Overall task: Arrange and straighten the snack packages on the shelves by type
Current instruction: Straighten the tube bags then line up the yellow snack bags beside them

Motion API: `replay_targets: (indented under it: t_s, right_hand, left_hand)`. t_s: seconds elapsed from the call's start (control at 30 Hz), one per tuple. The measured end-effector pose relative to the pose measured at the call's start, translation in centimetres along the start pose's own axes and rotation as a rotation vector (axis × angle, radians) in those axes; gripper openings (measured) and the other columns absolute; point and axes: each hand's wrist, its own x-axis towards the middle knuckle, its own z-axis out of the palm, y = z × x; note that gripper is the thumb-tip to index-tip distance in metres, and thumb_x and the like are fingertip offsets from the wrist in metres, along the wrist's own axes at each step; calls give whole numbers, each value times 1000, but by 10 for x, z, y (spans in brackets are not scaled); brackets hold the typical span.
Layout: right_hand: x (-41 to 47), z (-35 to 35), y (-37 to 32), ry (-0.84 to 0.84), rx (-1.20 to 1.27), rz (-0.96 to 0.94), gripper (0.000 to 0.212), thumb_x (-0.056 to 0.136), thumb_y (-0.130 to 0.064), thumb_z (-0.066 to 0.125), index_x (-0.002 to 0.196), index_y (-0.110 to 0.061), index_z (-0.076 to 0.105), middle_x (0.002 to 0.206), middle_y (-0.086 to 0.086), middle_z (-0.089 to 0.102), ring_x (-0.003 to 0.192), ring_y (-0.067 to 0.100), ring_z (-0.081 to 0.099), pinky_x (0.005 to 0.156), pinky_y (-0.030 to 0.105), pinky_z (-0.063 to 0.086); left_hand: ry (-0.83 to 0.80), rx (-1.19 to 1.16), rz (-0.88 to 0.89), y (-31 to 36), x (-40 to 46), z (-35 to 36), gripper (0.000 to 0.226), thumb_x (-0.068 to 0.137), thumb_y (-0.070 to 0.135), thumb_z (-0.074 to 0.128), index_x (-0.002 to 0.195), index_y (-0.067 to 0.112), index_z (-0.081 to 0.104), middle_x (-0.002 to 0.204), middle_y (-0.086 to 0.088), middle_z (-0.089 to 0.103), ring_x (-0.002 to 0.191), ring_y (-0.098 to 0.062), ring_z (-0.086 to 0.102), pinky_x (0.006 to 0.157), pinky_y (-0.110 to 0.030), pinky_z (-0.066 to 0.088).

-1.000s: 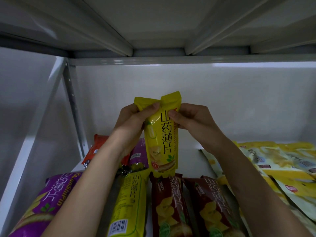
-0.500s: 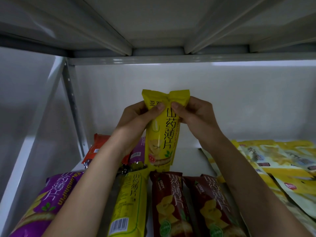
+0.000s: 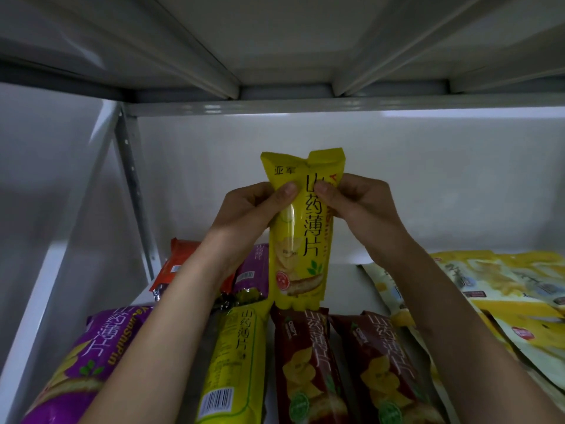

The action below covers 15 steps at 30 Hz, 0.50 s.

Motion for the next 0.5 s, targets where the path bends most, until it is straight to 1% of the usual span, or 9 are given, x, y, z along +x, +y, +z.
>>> replay_targets:
  t_s: [0.07, 0.13, 0.17, 0.2, 0.27, 0.3, 0.37, 0.43, 0.5]
  right_hand:
    - [0, 0, -2, 6, 39, 26, 20, 93, -19, 73, 108, -8, 78, 104, 8, 81, 99, 22, 78, 88, 31, 63]
    - [0, -2, -3, -37, 60, 87, 34, 86, -32, 74, 111, -9, 78, 107, 7, 81, 102, 19, 77, 91, 32, 63]
    - [1, -4, -3, -75, 60, 123, 42, 82, -37, 73, 113, -9, 78, 108, 6, 81, 103, 19, 77, 93, 33, 62]
    - [1, -5, -3, -119, 47, 157, 46, 81, -39, 73, 115, -9, 77, 110, 6, 80, 105, 18, 76, 94, 33, 61]
    - [0, -6, -2, -202, -5, 201, 41, 87, -32, 73, 120, -8, 76, 112, 5, 80, 106, 16, 76, 93, 28, 61]
    - [-1, -6, -1, -213, -29, 207, 35, 92, -25, 73, 120, -6, 76, 112, 6, 80, 105, 17, 77, 90, 26, 61]
    - [-1, -4, 1, -167, -56, 194, 24, 97, -17, 71, 116, -3, 77, 108, 9, 80, 99, 18, 78, 83, 25, 62]
    - [0, -3, 1, -92, -54, 172, 20, 97, -15, 71, 109, 0, 77, 102, 10, 81, 92, 16, 78, 77, 25, 62]
    - [0, -2, 0, -31, -28, 167, 19, 97, -17, 71, 104, 0, 77, 98, 11, 81, 88, 16, 78, 78, 29, 64]
  left_hand:
    - [-20, 28, -8, -2, -1, 0, 44, 78, 43, 76, 104, 8, 78, 106, -12, 80, 105, -29, 76, 97, -35, 59]
    - [15, 26, 12, -2, -1, 0, 39, 81, 38, 75, 104, 5, 78, 103, -12, 80, 99, -27, 77, 90, -32, 61]
    - [47, 17, 19, -3, 0, 0, 39, 81, 37, 75, 103, 5, 78, 102, -12, 80, 97, -27, 78, 87, -33, 62]
    - [80, 13, 24, -3, 0, 0, 41, 80, 37, 76, 104, 4, 78, 102, -14, 80, 98, -31, 77, 88, -36, 63]
    - [125, 17, 35, -3, 2, -2, 50, 76, 42, 78, 107, 2, 77, 105, -16, 79, 104, -37, 75, 96, -45, 61]
    - [122, 18, 31, -3, 3, -3, 53, 75, 44, 78, 109, 3, 77, 107, -16, 79, 106, -36, 75, 99, -46, 59]
    - [63, 13, -4, -2, 2, -4, 56, 72, 47, 77, 112, 7, 77, 109, -12, 80, 106, -30, 76, 100, -42, 58]
    - [-9, 19, -54, -1, 1, -6, 58, 71, 48, 76, 115, 10, 75, 110, -9, 80, 106, -25, 76, 100, -38, 57]
    - [-62, 51, -92, -3, 1, -8, 55, 72, 43, 77, 115, 9, 75, 110, -8, 80, 105, -25, 77, 98, -38, 58]
